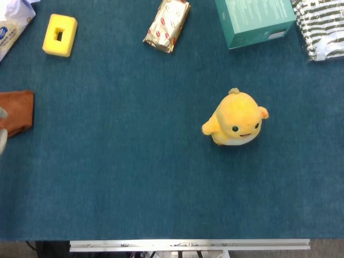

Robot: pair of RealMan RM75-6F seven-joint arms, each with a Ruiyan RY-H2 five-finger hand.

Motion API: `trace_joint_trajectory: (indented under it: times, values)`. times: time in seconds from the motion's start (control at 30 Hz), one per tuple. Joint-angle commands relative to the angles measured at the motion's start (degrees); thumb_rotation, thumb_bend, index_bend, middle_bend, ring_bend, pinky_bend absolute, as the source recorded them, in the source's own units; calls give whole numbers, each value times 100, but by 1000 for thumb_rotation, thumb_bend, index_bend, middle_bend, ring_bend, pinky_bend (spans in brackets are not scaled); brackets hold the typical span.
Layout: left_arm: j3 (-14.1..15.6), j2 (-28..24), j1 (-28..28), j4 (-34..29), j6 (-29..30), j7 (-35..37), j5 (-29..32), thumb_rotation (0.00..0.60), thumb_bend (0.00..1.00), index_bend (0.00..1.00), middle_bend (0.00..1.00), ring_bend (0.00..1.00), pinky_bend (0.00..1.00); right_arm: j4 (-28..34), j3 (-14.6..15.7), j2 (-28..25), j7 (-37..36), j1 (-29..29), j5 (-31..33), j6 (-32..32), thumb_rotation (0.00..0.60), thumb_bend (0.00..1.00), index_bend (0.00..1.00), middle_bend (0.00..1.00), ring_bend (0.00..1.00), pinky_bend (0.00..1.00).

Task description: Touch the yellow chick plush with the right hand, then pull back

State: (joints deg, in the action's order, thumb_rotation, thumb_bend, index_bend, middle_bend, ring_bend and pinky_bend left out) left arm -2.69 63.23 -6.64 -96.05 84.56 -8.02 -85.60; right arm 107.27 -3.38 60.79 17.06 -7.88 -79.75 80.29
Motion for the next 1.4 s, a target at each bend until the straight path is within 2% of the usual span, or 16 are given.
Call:
trace_joint_trajectory:
  times: [0.03, 0.2, 0.4, 0.5, 0.53, 0.63, 0.7, 0.83, 0.97, 1.07, 1.2, 1.4]
  values:
    - [11, -8, 12, -9, 11, -4, -7, 600, 382, 416, 468, 372, 390, -7, 3, 2, -19, -1, -3, -12, 600, 169, 0, 265, 117, 199]
    - [16, -31, 41, -46, 65, 8, -26, 600, 382, 416, 468, 372, 390, -33, -3, -5, -99, -21, -68, -29, 600, 169, 0, 265, 117, 199]
    - [16, -47, 43, -86, 84, 13, -58, 600, 382, 417, 468, 372, 390, -58, 82, -95, -458, -84, -454, -118, 600, 173, 0, 265, 117, 199]
    - [19, -54, 46, -108, 98, 18, -79, 600, 382, 417, 468, 372, 390, -144, 166, -136, -590, -147, -768, -182, 600, 223, 0, 265, 117, 199]
    - [20, -61, 50, -116, 107, 20, -84, 600, 382, 417, 468, 372, 390, -177, 200, -153, -666, -180, -890, -221, 600, 274, 0, 265, 117, 200]
    - [17, -86, 63, -136, 134, 26, -93, 600, 381, 417, 468, 372, 390, -328, 357, -227, -1102, -349, -1352, -450, 600, 406, 0, 268, 117, 203]
    - [16, -98, 73, -146, 150, 39, -97, 600, 382, 417, 468, 372, 390, -394, 503, -283, -1520, -497, -1688, -650, 600, 437, 0, 270, 117, 204]
    - [31, -118, 86, -174, 158, 70, -115, 600, 382, 417, 468, 372, 390, -546, 756, -266, -2149, -753, -2316, -877, 600, 449, 7, 285, 127, 224]
    - [27, -157, 103, -193, 188, 128, -124, 600, 382, 417, 468, 372, 390, -655, 921, -161, -2447, -914, -2701, -962, 600, 468, 29, 302, 138, 247]
    - [29, -176, 115, -205, 205, 127, -131, 600, 382, 417, 468, 372, 390, -750, 1048, -60, -2655, -1020, -2920, -1026, 600, 525, 65, 325, 157, 275]
    - [42, -184, 124, -205, 200, 118, -138, 600, 382, 417, 468, 373, 390, -886, 1207, 89, -2919, -1147, -3154, -1091, 600, 533, 134, 360, 194, 300]
    - [32, -190, 134, -208, 229, 154, -152, 600, 382, 417, 468, 373, 390, -1039, 1475, 330, -3481, -1354, -3271, -1341, 600, 535, 140, 366, 202, 307]
